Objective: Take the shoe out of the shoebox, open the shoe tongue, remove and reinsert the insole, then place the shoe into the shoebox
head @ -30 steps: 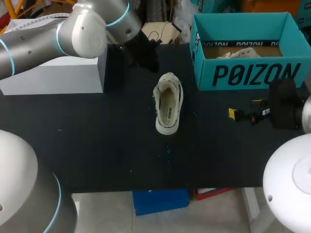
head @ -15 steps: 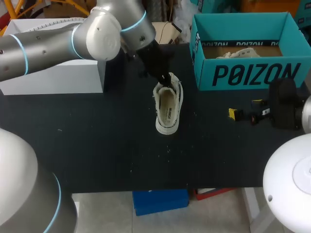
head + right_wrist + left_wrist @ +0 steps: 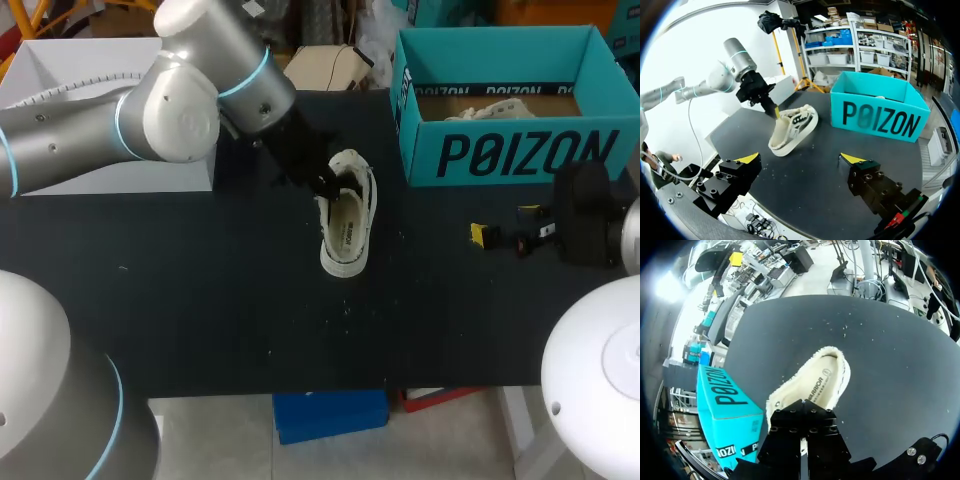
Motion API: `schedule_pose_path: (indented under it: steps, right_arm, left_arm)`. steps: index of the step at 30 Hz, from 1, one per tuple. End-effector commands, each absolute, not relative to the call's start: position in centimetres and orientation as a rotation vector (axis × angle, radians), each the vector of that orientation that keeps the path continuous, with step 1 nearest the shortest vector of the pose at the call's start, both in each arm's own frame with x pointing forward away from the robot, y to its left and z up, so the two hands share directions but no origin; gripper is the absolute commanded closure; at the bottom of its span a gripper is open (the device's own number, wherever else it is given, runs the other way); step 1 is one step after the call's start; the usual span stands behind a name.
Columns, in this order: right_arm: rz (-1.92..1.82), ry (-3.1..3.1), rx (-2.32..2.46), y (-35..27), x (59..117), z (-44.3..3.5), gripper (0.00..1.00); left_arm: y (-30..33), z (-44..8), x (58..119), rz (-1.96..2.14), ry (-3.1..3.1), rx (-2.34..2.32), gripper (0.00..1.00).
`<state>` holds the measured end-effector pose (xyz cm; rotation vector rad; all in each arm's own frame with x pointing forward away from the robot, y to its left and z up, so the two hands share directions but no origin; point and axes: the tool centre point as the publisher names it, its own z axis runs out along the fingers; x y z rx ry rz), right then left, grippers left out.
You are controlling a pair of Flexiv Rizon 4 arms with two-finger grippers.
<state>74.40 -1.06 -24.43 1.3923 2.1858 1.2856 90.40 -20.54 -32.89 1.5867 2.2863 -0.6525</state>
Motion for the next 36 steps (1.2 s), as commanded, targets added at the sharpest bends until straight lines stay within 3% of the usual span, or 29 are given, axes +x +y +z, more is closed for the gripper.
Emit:
schedule_pose_path:
  steps: [1,2,4,7,10,13,18,21,22,36]
  right_arm:
    - [1.283,2.192,1.395,-1.1,74.4,-24.3,0.0]
    - [1.283,2.192,1.395,-1.1,74.4,-24.3,0.0]
    - [1.283,2.192,1.395,-1.1,74.4,-24.3,0.0]
    - [1.283,2.192,1.395,-1.1,74.4,-24.3,0.0]
    - [1.283,2.192,1.395,-1.1,74.4,-24.3,0.0]
    - [1.283,2.192,1.395,-1.1,74.4,-24.3,0.0]
    - [1.283,2.192,1.395,-1.1,74.4,-24.3,0.0]
    - [1.283,2.192,1.395,-1.1,74.4,-24.3,0.0]
    - [1.283,2.192,1.395,-1.1,74.4,-24.3,0.0]
    - [1.283,2.192,1.395,-1.1,74.4,-24.3,0.0]
  left_arm:
    - [-18.6,-29.6,89.6,-0.578,2.31,1.617,1.0]
    - [-18.4,-29.4,89.6,-0.563,2.318,1.623,1.0]
    - [-17.6,-29.1,89.8,-0.532,2.336,1.64,0.81]
    - [-16.7,-28.9,90.1,-0.487,2.347,1.692,0.84]
    - [-15.9,-28.9,90.3,-0.454,2.341,1.771,0.55]
    - [-15.3,-28.7,90.6,-0.426,2.336,1.79,0.5]
    - [-14.8,-28.4,90.8,-0.381,2.306,1.832,0.33]
    - [-14.7,-28.5,90.9,-0.384,2.309,1.829,0.15]
    - [-14.7,-28.5,90.9,-0.391,2.308,1.826,0.02]
    - [-12.6,-26.2,88.8,-0.804,2.404,1.412,0.0]
